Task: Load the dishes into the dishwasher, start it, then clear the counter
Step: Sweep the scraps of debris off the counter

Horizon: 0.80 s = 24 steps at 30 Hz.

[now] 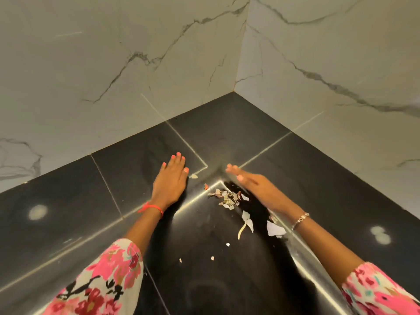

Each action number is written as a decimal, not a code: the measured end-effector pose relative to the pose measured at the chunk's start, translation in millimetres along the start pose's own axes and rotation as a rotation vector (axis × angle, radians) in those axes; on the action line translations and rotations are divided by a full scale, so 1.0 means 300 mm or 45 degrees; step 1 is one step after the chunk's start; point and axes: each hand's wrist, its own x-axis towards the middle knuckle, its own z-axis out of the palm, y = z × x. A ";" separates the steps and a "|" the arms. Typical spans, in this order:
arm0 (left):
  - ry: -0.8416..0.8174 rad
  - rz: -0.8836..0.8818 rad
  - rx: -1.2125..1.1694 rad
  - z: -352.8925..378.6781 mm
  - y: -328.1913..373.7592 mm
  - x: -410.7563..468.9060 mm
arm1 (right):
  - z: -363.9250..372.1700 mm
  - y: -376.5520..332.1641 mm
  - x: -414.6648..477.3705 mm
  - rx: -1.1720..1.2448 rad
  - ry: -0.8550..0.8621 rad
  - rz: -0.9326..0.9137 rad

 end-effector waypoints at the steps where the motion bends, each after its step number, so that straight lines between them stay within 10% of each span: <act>1: -0.038 0.068 -0.031 0.018 0.050 -0.047 | -0.020 0.004 -0.031 0.038 0.147 0.029; 5: -0.296 0.365 -0.574 0.055 0.211 -0.246 | -0.061 0.084 -0.145 -0.045 0.453 0.202; 9: -0.053 0.172 -0.858 0.013 0.192 -0.290 | -0.009 0.164 -0.214 -0.329 0.471 0.425; 14: 0.066 0.018 -0.600 0.008 0.010 -0.322 | 0.226 0.085 -0.248 -0.641 0.424 0.239; 18: 0.091 0.101 -0.306 0.039 -0.051 -0.351 | 0.266 0.029 -0.226 -0.223 0.265 0.019; 24: 0.159 0.111 -0.208 0.046 -0.051 -0.348 | 0.080 0.103 -0.061 -0.626 0.407 0.345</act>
